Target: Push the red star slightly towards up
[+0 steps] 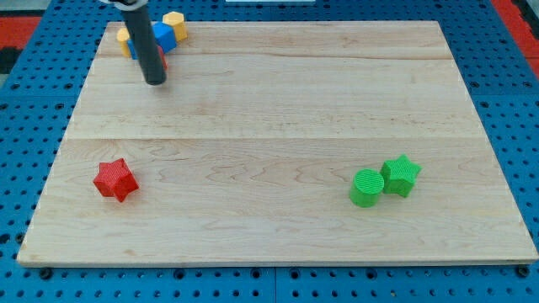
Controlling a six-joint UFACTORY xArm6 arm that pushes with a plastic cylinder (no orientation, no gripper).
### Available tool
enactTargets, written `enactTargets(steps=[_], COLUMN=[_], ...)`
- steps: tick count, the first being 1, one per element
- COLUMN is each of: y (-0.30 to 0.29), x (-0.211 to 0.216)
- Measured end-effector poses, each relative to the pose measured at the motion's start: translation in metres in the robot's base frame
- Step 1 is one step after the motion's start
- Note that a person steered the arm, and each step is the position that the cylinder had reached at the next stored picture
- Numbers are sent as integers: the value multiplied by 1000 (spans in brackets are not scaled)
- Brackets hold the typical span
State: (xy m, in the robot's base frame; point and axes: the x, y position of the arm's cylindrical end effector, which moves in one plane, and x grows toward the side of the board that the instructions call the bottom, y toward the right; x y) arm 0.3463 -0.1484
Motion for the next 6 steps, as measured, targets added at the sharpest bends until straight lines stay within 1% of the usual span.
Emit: enactTargets(steps=[1,2,3,4,5,6], y=[71,77,51,23,-5,-19], x=[63,169,248,229,224,212])
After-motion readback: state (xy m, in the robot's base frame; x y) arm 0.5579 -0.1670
